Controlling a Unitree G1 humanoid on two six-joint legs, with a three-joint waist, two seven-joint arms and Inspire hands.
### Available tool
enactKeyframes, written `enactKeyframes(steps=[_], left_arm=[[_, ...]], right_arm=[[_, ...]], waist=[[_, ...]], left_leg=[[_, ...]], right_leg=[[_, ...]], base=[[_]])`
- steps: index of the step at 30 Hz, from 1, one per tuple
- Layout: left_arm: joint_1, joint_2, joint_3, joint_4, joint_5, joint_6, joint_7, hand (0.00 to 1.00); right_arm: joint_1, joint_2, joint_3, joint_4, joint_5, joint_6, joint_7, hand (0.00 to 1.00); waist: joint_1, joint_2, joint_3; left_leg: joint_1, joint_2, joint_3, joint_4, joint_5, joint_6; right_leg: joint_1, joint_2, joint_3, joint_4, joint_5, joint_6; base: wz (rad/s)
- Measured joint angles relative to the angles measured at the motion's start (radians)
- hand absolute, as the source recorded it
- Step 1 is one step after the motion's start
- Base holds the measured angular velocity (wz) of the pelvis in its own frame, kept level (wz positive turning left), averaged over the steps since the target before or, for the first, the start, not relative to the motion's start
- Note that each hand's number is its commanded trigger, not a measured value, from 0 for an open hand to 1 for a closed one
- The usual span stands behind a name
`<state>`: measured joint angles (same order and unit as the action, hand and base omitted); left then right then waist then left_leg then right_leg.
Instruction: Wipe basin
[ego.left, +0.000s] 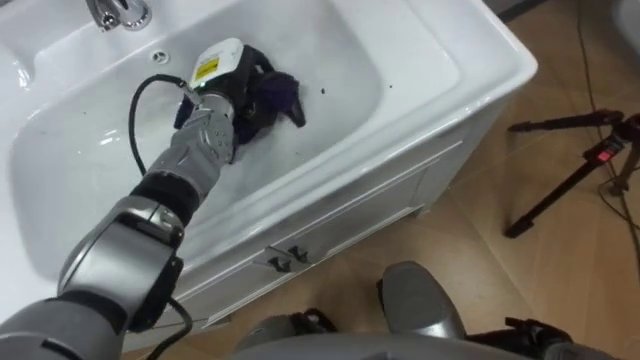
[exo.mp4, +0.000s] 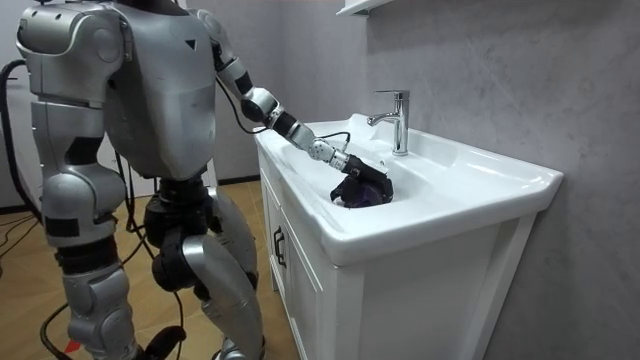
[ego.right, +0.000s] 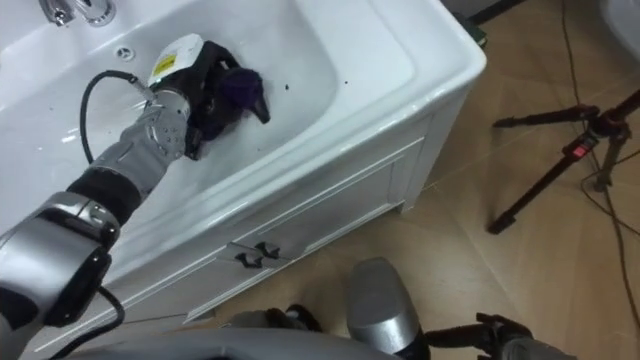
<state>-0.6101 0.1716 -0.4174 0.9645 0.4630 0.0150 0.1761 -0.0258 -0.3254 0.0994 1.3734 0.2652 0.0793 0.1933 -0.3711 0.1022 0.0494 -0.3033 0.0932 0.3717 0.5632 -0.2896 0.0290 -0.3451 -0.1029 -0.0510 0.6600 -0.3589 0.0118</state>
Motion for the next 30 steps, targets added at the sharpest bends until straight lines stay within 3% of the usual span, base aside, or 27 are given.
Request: enactKeyframes(steps=[10,14,22,30], left_arm=[[-0.002,-0.023,-0.106,-0.111,-0.064,0.033,-0.012,1.00],[-0.002,-0.027,-0.147,-0.196,-0.080,0.091,-0.012,1.00],[-0.002,-0.049,-0.148,-0.262,-0.085,0.098,-0.016,1.00],[-0.002,-0.049,-0.167,-0.312,-0.200,0.098,-0.052,1.00]], right_arm=[[-0.028,0.001,0.036,0.003,-0.003,0.024,-0.002,0.00],[-0.026,-0.001,0.037,0.003,0.003,0.044,0.000,0.00],[-0.001,0.000,0.039,0.025,0.005,0.065,-0.010,0.00],[0.002,0.000,0.038,0.024,0.005,0.074,-0.031,0.00]], waist=[[-0.012,0.012,-0.0015],[-0.015,0.014,-0.0028],[-0.020,0.013,-0.0023],[-0.037,0.012,-0.0039]], left_leg=[[0.013,-0.002,-0.015,-0.017,0.004,0.005],[0.013,-0.007,-0.013,-0.029,0.007,0.011],[0.012,-0.017,-0.013,-0.030,0.004,0.021],[0.015,-0.019,-0.026,-0.047,0.009,0.029]], right_leg=[[0.028,-0.003,-0.011,-0.027,0.004,0.009],[0.031,-0.007,-0.012,-0.042,0.009,0.015],[0.036,-0.019,-0.015,-0.044,0.007,0.026],[0.066,-0.018,-0.040,-0.097,0.028,0.036]], base=[[0.06],[0.04],[0.04],[0.06]])
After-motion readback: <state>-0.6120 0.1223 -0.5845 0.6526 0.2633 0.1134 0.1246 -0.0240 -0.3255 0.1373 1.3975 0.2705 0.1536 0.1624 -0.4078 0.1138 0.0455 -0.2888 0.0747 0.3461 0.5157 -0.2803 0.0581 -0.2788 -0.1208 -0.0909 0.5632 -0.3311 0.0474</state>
